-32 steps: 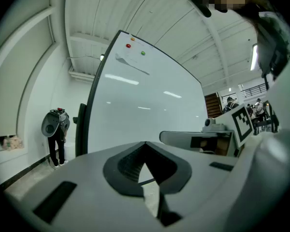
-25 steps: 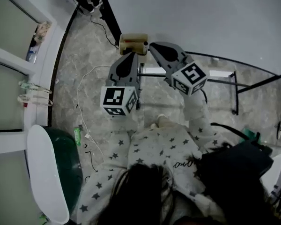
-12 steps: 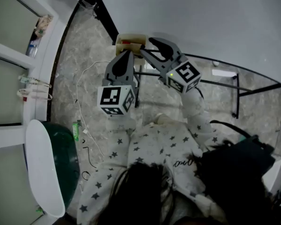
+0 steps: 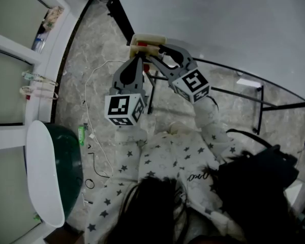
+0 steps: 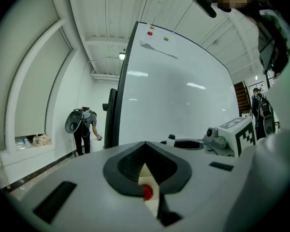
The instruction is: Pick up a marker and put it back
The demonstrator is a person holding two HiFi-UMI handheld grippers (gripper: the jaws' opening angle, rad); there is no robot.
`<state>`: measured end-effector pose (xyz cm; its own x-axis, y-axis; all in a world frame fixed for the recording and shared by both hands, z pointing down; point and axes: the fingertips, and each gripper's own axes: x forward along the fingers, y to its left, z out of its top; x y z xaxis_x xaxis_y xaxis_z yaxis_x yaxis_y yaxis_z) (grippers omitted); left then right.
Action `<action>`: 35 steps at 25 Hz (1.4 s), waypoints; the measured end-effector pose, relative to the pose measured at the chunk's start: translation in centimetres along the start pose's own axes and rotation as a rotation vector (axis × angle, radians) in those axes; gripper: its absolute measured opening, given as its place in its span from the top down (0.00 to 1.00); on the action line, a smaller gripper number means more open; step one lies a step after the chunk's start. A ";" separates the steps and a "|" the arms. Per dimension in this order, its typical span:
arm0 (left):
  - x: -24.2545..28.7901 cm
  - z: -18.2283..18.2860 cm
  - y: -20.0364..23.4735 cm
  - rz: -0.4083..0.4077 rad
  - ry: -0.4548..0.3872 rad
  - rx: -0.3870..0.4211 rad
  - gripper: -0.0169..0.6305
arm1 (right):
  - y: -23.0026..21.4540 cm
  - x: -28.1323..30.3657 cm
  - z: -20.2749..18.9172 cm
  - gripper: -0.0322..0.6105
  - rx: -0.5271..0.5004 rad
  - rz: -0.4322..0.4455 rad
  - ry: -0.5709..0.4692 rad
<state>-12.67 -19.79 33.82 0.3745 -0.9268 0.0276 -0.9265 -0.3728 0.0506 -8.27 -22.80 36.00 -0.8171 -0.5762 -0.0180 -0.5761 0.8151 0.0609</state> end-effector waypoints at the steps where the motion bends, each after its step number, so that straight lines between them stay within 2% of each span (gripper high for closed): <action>1: -0.1 0.0 0.0 0.003 0.001 0.001 0.97 | 0.1 0.0 -0.1 0.68 -0.005 0.005 0.007; 4: -0.2 -0.1 -0.1 0.008 0.003 0.003 0.97 | 0.4 0.0 0.0 0.68 -0.025 0.015 0.025; 6: -0.2 0.0 0.0 0.010 0.004 0.006 0.97 | 0.4 0.0 0.0 0.82 -0.043 0.004 0.028; 7: -0.2 0.0 0.0 0.010 0.005 0.008 0.97 | 0.3 -0.1 -0.1 0.83 -0.050 -0.003 0.031; 22: 0.4 0.0 -0.3 -0.025 0.013 0.031 0.97 | -0.1 0.0 0.6 0.83 0.005 0.004 0.018; 29: 0.8 1.0 -0.7 -0.042 0.007 0.045 0.97 | 0.1 -0.5 3.1 0.83 0.018 0.028 0.009; 35: 0.9 2.9 -2.4 -0.093 -0.012 0.055 0.97 | -0.2 -1.7 6.4 0.83 -0.006 0.005 -0.029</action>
<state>-10.23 -19.82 30.81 0.4584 -0.8887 0.0133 -0.8887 -0.4584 -0.0023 -6.91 -21.61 29.58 -0.8204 -0.5699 -0.0467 -0.5718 0.8177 0.0671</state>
